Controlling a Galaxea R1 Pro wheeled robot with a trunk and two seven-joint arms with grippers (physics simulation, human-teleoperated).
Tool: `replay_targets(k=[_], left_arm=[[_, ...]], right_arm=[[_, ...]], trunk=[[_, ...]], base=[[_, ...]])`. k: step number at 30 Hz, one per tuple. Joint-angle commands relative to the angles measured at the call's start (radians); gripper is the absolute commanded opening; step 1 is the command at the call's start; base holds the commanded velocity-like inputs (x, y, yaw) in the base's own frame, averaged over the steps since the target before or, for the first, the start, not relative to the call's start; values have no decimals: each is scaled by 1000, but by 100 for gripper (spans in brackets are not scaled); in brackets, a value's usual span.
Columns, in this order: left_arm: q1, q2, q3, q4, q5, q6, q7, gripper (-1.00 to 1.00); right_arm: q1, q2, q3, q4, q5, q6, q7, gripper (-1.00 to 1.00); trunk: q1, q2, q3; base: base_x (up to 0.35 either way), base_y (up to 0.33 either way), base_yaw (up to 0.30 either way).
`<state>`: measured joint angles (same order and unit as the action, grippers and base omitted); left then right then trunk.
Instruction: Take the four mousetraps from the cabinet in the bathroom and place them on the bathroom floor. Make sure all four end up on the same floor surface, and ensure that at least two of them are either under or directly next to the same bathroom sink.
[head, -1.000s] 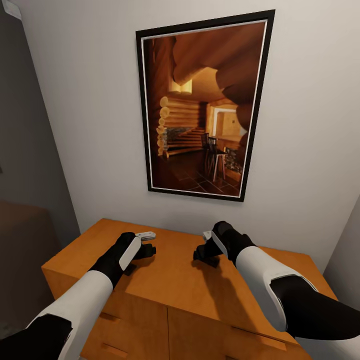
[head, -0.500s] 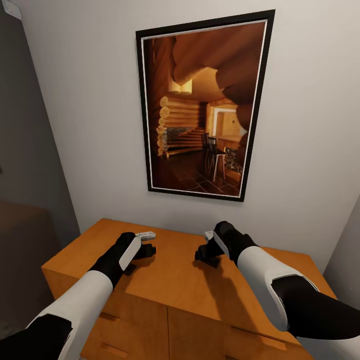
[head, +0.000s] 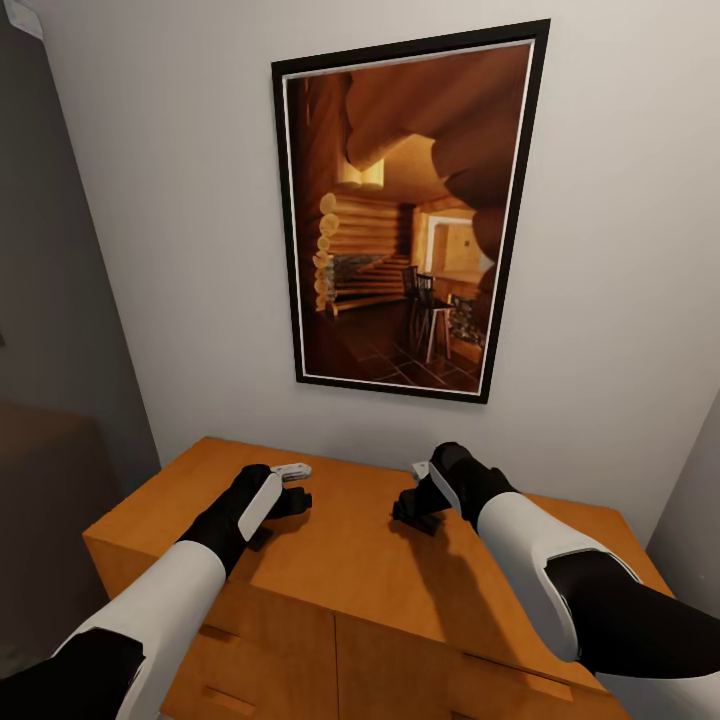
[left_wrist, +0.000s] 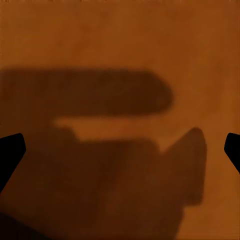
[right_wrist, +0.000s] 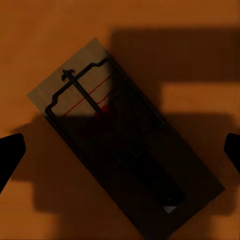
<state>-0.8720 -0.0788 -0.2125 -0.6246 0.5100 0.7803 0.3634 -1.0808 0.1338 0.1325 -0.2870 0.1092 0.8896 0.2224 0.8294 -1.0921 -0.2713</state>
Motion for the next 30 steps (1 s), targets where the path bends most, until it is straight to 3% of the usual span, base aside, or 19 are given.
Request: replay_targets(k=[1, 17, 24, 30], left_arm=[[-1, 1, -4, -1, 11, 2, 9, 100], [0, 1, -4, -1, 12, 3, 9, 100], [-1, 1, -4, -1, 12, 3, 9, 100], [-1, 1, -4, -1, 12, 3, 9, 100]], right_arm=[[-1, 0, 2, -1, 11, 3, 9, 100], [-1, -1, 2, 0, 11, -1, 7, 100], [-1, -1, 2, 0, 10, -1, 7, 100], [-1, -2, 2, 0, 10, -1, 8, 100]], trunk=[[0, -1, -1], [0, -1, -1], [27, -50, -23], [27, -50, -23]], base=[[0, 0, 0], [0, 0, 0], [0, 0, 0], [0, 0, 0]])
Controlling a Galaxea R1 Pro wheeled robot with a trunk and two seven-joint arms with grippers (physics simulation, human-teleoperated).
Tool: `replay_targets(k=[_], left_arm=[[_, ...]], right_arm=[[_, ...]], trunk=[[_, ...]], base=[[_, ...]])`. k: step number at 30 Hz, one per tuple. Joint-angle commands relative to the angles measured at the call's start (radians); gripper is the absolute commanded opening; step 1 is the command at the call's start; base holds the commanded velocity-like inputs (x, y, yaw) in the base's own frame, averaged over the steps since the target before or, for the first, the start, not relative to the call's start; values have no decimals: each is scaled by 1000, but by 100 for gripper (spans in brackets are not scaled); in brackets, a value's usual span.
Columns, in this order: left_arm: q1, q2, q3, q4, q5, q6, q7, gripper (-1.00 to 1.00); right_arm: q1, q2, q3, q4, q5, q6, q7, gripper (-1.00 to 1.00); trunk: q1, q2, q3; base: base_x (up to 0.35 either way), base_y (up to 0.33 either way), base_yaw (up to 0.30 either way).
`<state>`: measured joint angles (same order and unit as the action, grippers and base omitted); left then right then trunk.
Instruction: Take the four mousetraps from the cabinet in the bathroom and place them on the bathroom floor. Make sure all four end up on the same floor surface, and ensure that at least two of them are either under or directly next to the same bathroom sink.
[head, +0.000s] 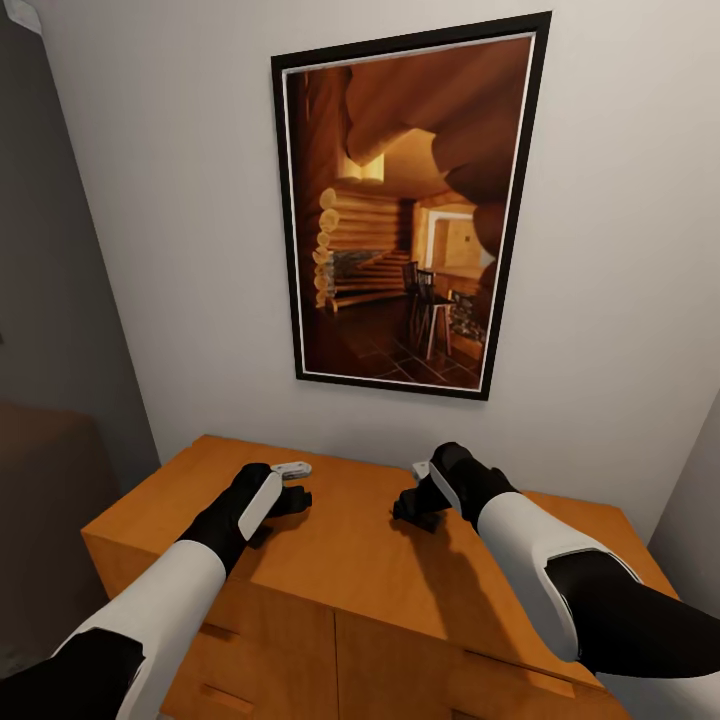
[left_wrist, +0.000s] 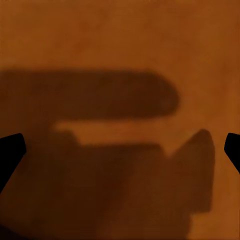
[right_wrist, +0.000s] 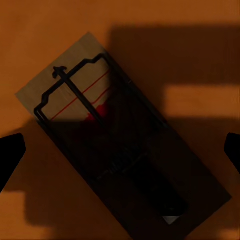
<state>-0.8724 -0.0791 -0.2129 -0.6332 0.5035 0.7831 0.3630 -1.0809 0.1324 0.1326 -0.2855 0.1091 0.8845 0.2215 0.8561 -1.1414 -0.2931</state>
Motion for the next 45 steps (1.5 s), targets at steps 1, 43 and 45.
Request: replay_targets(k=[1, 43, 45], left_arm=[[0, 1, -3, 7, 18, 1, 10, 100], [0, 1, -3, 7, 18, 1, 8, 100], [0, 0, -3, 7, 18, 1, 8, 100]], right_arm=[[-1, 0, 2, -1, 11, 4, 9, 100], [-1, -4, 4, 11, 11, -9, -7, -100], [-1, -5, 4, 10, 13, -8, -5, -100]], trunk=[[0, -1, -2], [0, -1, -2], [0, -1, -2]], base=[[0, 0, 0], [0, 0, 0], [0, 0, 0]])
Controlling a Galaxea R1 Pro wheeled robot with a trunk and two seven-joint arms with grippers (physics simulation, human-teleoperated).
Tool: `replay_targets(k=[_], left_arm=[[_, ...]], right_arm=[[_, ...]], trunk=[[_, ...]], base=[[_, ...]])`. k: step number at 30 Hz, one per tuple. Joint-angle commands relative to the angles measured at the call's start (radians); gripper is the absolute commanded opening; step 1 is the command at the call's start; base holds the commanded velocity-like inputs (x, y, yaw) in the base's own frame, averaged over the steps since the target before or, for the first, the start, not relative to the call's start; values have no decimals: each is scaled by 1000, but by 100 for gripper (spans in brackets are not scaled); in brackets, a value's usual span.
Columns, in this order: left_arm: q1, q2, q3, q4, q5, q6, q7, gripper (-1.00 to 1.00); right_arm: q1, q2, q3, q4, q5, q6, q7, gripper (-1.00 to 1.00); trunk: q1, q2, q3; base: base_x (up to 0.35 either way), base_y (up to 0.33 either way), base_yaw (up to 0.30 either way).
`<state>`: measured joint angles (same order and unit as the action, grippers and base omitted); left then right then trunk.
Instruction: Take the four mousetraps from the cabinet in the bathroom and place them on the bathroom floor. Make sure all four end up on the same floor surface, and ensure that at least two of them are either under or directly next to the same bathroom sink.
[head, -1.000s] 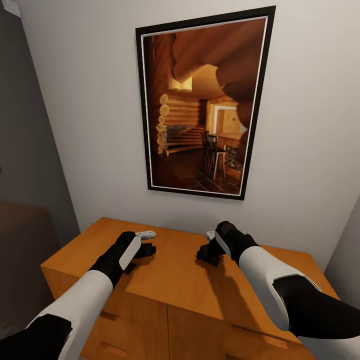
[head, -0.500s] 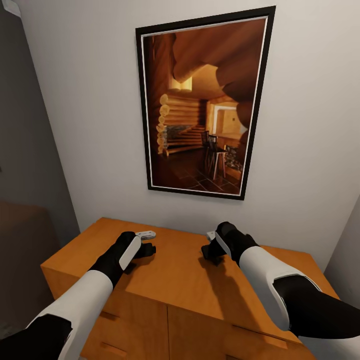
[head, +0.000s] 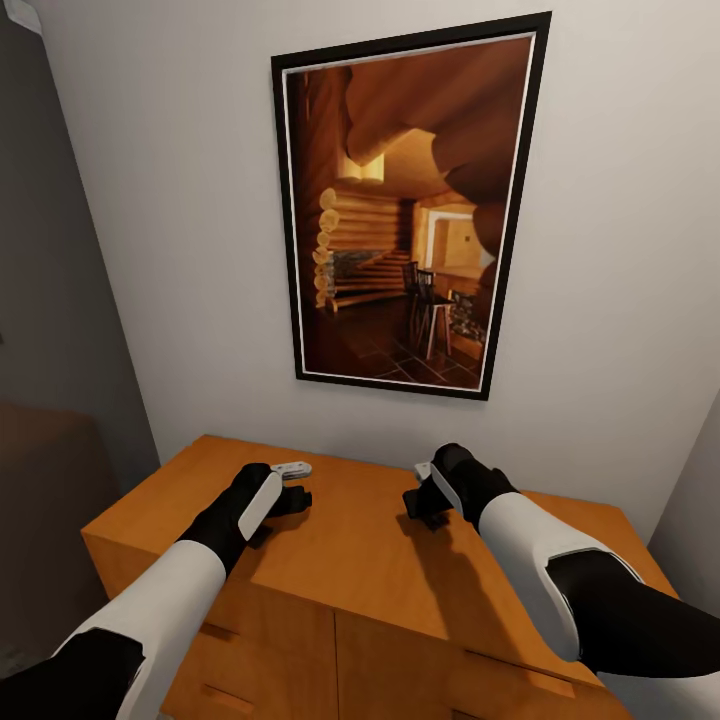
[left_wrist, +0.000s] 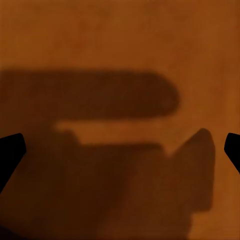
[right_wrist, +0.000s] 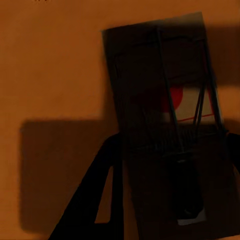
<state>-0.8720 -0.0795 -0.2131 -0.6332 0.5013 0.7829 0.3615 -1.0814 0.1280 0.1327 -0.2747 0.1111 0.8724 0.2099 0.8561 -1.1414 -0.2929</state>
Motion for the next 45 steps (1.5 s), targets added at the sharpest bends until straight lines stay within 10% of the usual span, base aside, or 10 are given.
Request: replay_targets(k=[1, 8, 15, 45], left_arm=[[0, 1, -3, 6, 20, 0, 10, 100], [0, 1, -3, 4, 20, -3, 11, 100], [0, 1, -3, 4, 20, -5, 11, 100], [-1, 2, -3, 1, 19, -8, 16, 100]], right_arm=[[0, -1, 3, -5, 11, 8, 8, -100], [0, -21, -1, -203, 12, 175, 15, -100], [0, -19, -1, -384, 11, 175, 15, -100], [0, -19, -4, -401, 3, 175, 13, -100]], trunk=[[0, -1, -2], [0, -1, -2], [0, -1, -2], [0, -1, -2]], base=[[0, 0, 0], [0, 0, 0], [0, 0, 0], [0, 0, 0]])
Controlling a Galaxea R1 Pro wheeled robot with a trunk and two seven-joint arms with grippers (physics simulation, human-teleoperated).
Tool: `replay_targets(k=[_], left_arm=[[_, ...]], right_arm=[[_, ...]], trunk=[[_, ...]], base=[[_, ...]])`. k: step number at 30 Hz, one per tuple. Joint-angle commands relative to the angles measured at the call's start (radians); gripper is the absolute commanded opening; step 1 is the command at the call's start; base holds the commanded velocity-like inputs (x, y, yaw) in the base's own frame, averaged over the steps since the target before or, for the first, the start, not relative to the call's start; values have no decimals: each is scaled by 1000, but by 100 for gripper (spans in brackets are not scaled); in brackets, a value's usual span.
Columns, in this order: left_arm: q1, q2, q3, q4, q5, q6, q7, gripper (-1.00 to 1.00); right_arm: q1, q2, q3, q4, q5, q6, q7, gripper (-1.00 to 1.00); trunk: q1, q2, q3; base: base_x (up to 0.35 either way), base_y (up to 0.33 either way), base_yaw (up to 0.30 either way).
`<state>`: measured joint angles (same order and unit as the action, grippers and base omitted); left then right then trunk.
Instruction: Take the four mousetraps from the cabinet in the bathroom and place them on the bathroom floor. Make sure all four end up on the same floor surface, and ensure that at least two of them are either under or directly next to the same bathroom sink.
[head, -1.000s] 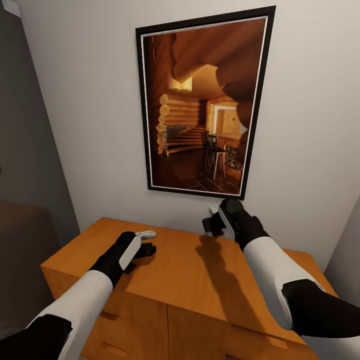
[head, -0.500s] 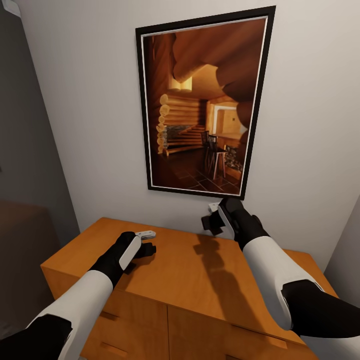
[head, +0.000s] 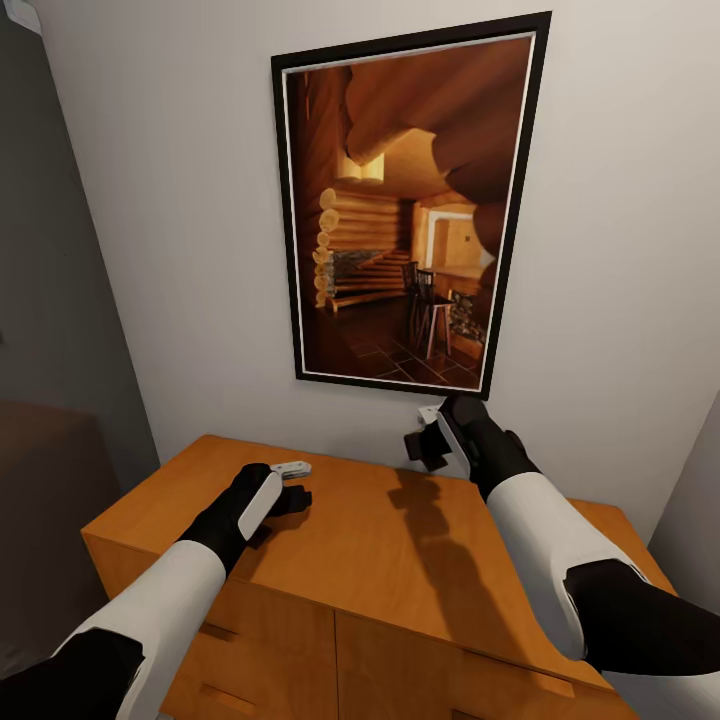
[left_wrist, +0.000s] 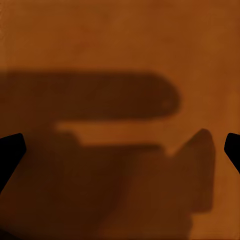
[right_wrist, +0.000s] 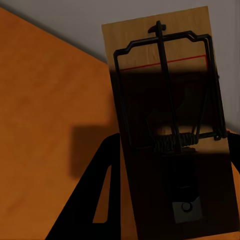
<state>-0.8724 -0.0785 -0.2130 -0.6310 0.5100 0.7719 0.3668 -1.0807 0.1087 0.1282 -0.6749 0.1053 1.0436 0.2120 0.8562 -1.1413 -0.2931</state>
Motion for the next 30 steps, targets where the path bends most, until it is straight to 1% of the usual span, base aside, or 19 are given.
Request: replay_targets(k=[1, 3, 4, 8, 9, 10, 13, 15, 17, 19, 24, 30], left_arm=[[0, 1, -3, -1, 10, 3, 11, 100], [0, 2, -3, -1, 10, 2, 10, 100], [-2, -5, 0, 5, 14, 8, 15, 100], [-2, -27, 1, 10, -27, 36, 39, 100], [-2, -33, 2, 10, -36, 34, 45, 100], [-2, -28, 2, 15, -49, 30, 39, 100], [-2, -15, 3, -5, -36, 14, 21, 100], [-2, -14, 1, -14, -25, 6, 10, 100], [-2, -15, -1, -19, -13, 14, -1, 100], [-2, -21, -3, -30, -1, 25, -10, 100], [-2, -28, -3, -58, 29, 52, -4, 100], [-2, -27, -2, -91, 63, 86, 8, 100]], right_arm=[[-1, -1, 1, -1, 8, 4, 12, -100], [-1, -2, 1, 0, 6, 4, 13, -100], [-1, -1, 1, 6, 12, -2, 5, -100], [-1, -1, 0, 28, 9, 0, 8, -100], [-1, 0, 0, 34, 9, 2, 9, -100], [-1, -1, -1, 39, 8, 4, 11, -100], [-1, -5, -1, 35, 8, 4, 13, -100], [-1, -6, -1, 34, 8, 4, 13, -100], [-1, -7, -1, 33, 10, 4, 13, -100], [-1, -7, 0, 33, 14, 4, 13, -100], [-1, -7, 1, 32, 20, 4, 12, -100], [-1, -7, 1, 32, 22, 4, 11, -100]], trunk=[[0, -1, -2], [0, -1, -2], [0, -1, -1], [0, -1, -1], [0, -1, -1], [0, -1, -1], [0, -1, -1], [0, -1, -1], [0, -1, -1], [0, -1, -1], [0, -1, -1], [0, -1, -1]], base=[[0, 0, 0], [0, 0, 0], [0, 0, 0], [0, 0, 0], [0, 0, 0], [0, 0, 0], [0, 0, 0], [0, 0, 0], [0, 0, 0], [0, 0, 0], [0, 0, 0], [0, 0, 0]])
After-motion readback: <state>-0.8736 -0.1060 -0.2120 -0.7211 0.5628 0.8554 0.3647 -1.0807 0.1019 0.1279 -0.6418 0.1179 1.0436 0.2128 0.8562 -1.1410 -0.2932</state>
